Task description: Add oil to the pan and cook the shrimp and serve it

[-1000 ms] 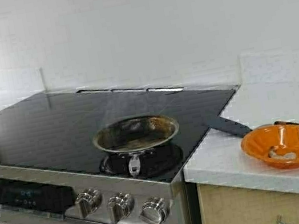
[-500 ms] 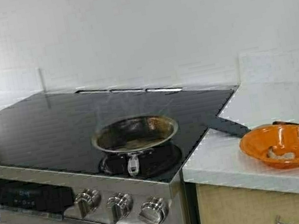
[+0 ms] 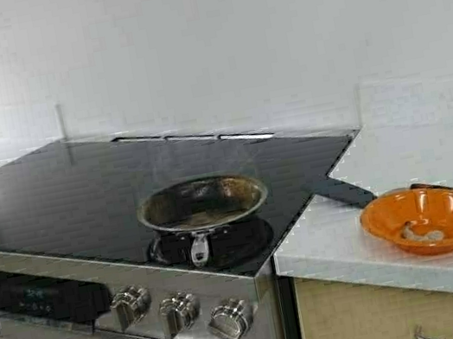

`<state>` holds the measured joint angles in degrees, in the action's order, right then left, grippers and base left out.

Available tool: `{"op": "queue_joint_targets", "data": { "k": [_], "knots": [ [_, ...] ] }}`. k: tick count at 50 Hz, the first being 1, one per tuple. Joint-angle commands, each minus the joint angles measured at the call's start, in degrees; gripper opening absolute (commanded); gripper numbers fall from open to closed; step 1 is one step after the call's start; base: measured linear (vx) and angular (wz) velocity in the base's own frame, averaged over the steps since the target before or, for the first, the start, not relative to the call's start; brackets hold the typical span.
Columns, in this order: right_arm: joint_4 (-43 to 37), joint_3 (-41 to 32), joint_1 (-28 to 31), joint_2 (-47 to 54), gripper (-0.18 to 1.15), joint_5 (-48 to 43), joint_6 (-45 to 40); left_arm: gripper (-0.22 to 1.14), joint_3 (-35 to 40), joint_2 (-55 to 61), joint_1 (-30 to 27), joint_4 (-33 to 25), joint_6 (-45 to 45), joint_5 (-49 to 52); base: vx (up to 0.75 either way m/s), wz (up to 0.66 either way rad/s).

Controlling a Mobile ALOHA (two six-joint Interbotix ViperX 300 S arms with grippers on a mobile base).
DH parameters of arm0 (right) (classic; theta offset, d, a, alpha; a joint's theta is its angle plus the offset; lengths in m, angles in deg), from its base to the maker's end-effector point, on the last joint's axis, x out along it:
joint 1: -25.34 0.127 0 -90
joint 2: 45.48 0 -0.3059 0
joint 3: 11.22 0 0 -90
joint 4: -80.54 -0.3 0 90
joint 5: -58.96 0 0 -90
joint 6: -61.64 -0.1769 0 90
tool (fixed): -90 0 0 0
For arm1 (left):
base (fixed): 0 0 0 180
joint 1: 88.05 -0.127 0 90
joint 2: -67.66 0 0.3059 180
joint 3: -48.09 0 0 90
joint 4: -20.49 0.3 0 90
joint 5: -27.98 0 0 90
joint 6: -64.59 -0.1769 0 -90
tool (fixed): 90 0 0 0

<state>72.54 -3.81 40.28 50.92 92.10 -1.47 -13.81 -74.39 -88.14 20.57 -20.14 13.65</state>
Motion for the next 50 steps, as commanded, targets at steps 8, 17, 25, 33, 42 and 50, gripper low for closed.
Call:
{"op": "queue_joint_targets", "data": {
  "k": [8,17,25,33,42,50],
  "knots": [
    [37.35,4.75,17.31,0.88,0.08,7.29,-32.43,0.03,1.49,-0.53,-0.09,0.0,0.18,-0.09,0.0,0.0],
    [48.69,12.48,26.72,4.39,0.08,8.44,-51.94,0.03,1.41,-0.53,-0.09,0.0,0.26,-0.09,0.0,0.0],
    [58.27,19.16,32.52,9.93,0.08,9.14,-70.4,0.03,1.49,-0.53,-0.09,-0.09,0.26,-0.09,0.0,0.0],
    [69.96,22.06,38.32,16.79,0.08,14.33,-88.77,0.03,1.41,-0.53,-0.09,0.0,0.44,-0.09,0.0,0.0],
    [76.2,20.74,46.14,24.61,0.22,25.49,-98.26,0.03,1.32,-0.53,-0.09,0.0,0.7,-0.09,0.0,-0.01],
    [74.36,18.9,51.06,30.85,0.79,26.63,-96.86,0.03,1.41,-0.53,-0.09,0.0,0.7,-0.09,0.0,-0.01]
  ]
}}
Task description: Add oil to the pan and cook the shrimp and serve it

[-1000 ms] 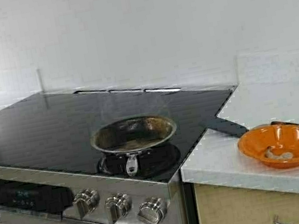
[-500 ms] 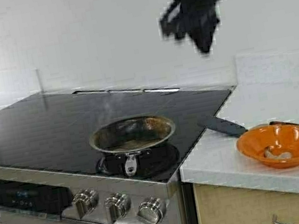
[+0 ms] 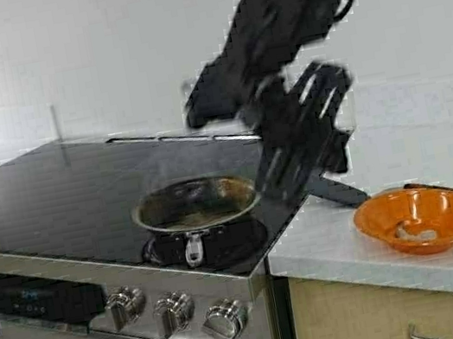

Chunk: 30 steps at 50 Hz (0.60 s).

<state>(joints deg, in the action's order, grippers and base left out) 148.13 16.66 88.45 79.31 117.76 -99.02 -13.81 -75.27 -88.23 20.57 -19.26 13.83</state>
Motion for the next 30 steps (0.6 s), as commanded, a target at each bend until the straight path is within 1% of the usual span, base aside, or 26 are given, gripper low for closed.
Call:
{"op": "queue_joint_targets", "data": {
  "k": [1,3,5,15,30],
  "knots": [
    [-1.76,-1.76,3.25,3.08,0.85,0.97,0.79,0.03,1.32,0.35,0.0,0.0,-0.18,-0.26,0.0,0.0],
    [-2.55,-2.02,3.6,4.22,0.97,0.97,0.79,0.03,1.32,0.35,0.0,0.0,-0.18,-0.26,0.0,-0.01],
    [-3.25,-2.2,3.78,5.19,1.03,1.23,0.7,0.03,1.32,0.35,0.0,0.0,-0.18,-0.26,0.0,0.0],
    [-3.08,-2.2,4.13,9.14,1.02,4.22,-0.88,0.03,1.32,0.35,0.0,0.0,-0.09,-0.26,0.0,-0.01],
    [3.34,-2.29,4.04,16.17,1.02,6.06,-7.38,0.03,1.23,0.35,0.0,0.0,0.0,-0.26,0.0,0.0]
  ]
}}
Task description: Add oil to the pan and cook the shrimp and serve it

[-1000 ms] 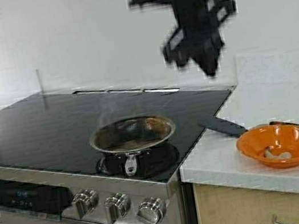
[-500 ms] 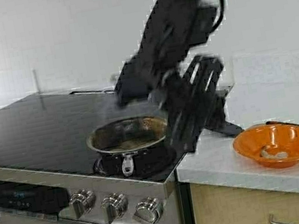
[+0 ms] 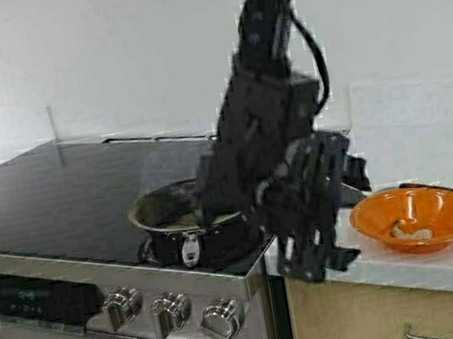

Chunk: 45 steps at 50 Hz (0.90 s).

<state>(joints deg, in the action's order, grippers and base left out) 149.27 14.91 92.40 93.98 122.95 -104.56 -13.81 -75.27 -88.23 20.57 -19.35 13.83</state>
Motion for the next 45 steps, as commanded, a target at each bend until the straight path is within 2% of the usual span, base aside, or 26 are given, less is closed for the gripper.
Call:
{"op": "queue_joint_targets", "data": {
  "k": [1,15,26,45],
  "knots": [
    [2.55,-0.62,0.09,2.02,1.02,0.97,-2.29,0.03,1.23,0.35,0.0,0.0,0.0,-0.26,0.0,0.0],
    [6.42,-0.62,-3.25,5.89,1.01,1.67,-7.03,0.03,1.05,0.35,0.0,0.0,0.09,-0.26,0.0,0.0],
    [10.99,-1.05,-8.88,7.47,1.01,1.67,-7.38,0.03,0.97,0.35,0.0,0.0,0.09,-0.26,0.0,0.0],
    [14.5,-3.78,-13.01,10.37,1.01,1.05,-7.56,0.03,0.79,0.62,0.0,0.0,0.0,-0.26,0.0,0.0]
  ]
}}
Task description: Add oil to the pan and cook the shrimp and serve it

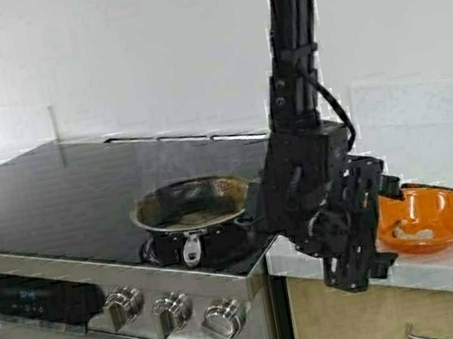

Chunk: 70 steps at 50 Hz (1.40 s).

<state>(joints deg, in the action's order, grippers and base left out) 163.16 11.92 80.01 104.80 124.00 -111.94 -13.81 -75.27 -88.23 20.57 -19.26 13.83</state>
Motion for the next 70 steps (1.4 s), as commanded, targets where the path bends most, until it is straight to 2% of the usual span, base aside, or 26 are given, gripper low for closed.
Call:
{"op": "queue_joint_targets", "data": {
  "k": [1,10,15,20,29,33,41,51,70],
  "knots": [
    [0.62,-0.79,-0.7,-0.35,1.01,-0.09,-0.26,0.03,0.79,0.62,0.0,0.0,-0.09,-0.26,0.0,0.0],
    [0.79,-1.05,-0.88,0.09,0.99,-1.14,-0.26,0.03,0.79,0.7,0.0,0.0,-0.09,-0.26,0.0,0.0],
    [0.7,-1.32,-0.97,0.79,0.92,-1.85,-0.26,0.03,0.79,0.79,0.0,0.0,-0.09,-0.26,0.0,0.0],
    [0.79,-1.85,-0.97,1.93,0.7,-2.55,-0.26,0.03,0.79,0.79,0.0,0.0,-0.09,-0.26,0.0,0.0],
    [0.62,-3.16,-1.76,3.78,0.16,-2.72,-0.18,0.03,0.79,0.79,0.0,0.0,-0.09,-0.26,0.0,0.0],
    [0.7,-3.16,-2.11,3.87,0.0,-2.64,-0.09,0.03,0.79,0.7,0.0,0.0,-0.09,-0.26,0.0,0.0],
    [0.7,-3.08,-2.11,3.78,0.06,-0.88,0.26,0.03,0.79,0.79,0.0,-0.09,-0.09,-0.26,0.0,0.0],
    [0.7,-2.37,-2.11,2.29,0.05,1.32,1.41,0.03,0.79,0.79,0.0,0.0,-0.09,-0.26,0.0,0.0],
    [0.79,-0.62,-0.88,-8.0,0.05,3.43,3.08,0.03,0.79,0.79,0.0,0.0,-0.09,-0.26,0.0,0.0]
  ]
}}
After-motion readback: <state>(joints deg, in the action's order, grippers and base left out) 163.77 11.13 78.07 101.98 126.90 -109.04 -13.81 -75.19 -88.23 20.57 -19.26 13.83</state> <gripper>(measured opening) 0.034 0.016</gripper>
